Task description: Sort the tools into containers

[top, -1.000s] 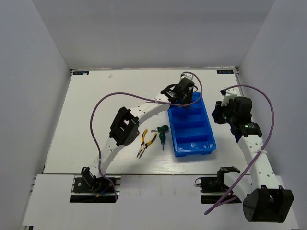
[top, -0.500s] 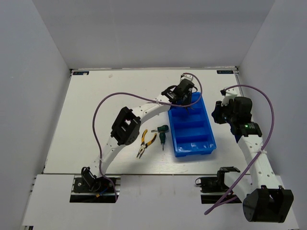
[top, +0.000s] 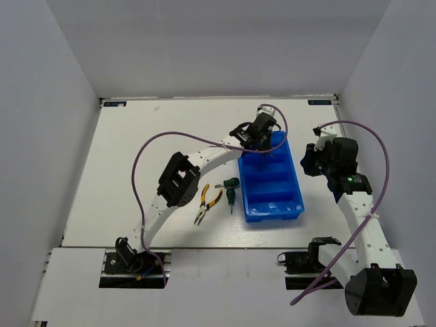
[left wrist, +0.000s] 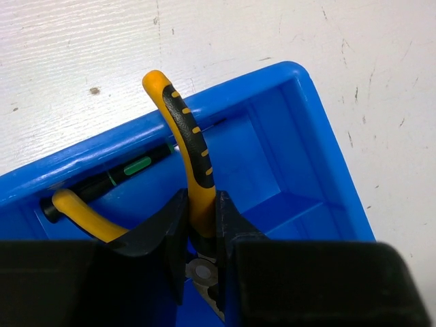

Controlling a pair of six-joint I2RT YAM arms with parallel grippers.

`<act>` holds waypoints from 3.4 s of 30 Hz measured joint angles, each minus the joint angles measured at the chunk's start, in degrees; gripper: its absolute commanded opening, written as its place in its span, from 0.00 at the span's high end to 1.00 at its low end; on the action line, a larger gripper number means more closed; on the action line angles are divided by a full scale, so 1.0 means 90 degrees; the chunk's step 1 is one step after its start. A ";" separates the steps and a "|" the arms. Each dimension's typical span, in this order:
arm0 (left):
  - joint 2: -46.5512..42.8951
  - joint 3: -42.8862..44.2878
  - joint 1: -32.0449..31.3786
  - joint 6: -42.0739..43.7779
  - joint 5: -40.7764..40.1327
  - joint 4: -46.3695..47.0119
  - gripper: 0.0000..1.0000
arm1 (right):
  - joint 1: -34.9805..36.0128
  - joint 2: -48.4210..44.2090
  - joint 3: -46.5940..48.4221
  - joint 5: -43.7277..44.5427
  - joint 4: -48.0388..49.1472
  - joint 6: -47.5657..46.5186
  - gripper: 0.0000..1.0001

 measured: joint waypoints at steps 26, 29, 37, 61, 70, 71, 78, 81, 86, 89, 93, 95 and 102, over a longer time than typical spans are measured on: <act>-0.1736 -0.2147 -0.0699 -0.0287 -0.1355 0.0639 1.00 | -0.0002 0.0000 0.0000 -0.0010 0.0002 0.0000 0.72; -0.1775 -0.2373 -0.0913 -0.0206 -0.1967 0.0823 1.00 | 0.0000 -0.0002 0.0000 -0.0012 0.0000 0.0000 0.72; -0.1770 -0.2358 -0.1554 0.0367 -0.3441 0.1547 1.00 | 0.0000 0.0000 0.0000 -0.0010 0.0002 0.0000 0.72; -0.0726 -0.2188 -0.1817 0.1664 -0.6210 0.3186 1.00 | -0.0002 -0.0002 -0.0002 -0.0007 0.0000 0.0005 0.72; -0.0629 -0.2093 -0.1921 0.1761 -0.6795 0.3376 1.00 | -0.0002 -0.0019 -0.0002 -0.0005 0.0002 0.0010 0.72; -0.0624 -0.2086 -0.1943 0.1778 -0.6861 0.3378 1.00 | -0.0002 -0.0019 -0.0002 -0.0005 0.0002 0.0010 0.72; -0.0622 -0.2086 -0.2093 0.1824 -0.7101 0.3526 1.00 | -0.0002 -0.0022 -0.0002 0.0015 0.0000 0.0012 0.72; -0.0614 -0.2086 -0.2142 0.1829 -0.7116 0.3541 1.00 | -0.0002 -0.0022 -0.0002 0.0058 0.0002 0.0012 0.72; -0.0515 -0.2086 -0.2171 0.1829 -0.7111 0.3636 1.00 | -0.0005 -0.0032 -0.0002 0.0214 -0.0002 0.0007 0.72; -0.0357 -0.2086 -0.2171 0.1824 -0.7106 0.3665 1.00 | -0.0007 -0.0075 -0.0002 0.0311 -0.0002 0.0005 0.72; -0.0245 -0.2086 -0.2183 0.1824 -0.7106 0.3672 1.00 | -0.0019 -0.0097 -0.0002 0.0350 -0.0002 0.0005 0.72; -0.0219 -0.2086 -0.2195 0.1824 -0.7104 0.3665 1.00 | -0.0034 -0.0097 0.0000 0.0350 -0.0002 0.0002 0.72; -0.0228 -0.2120 -0.2203 0.1756 -0.7070 0.3672 1.00 | -0.0036 -0.0097 0.0000 0.0345 -0.0002 0.0000 0.72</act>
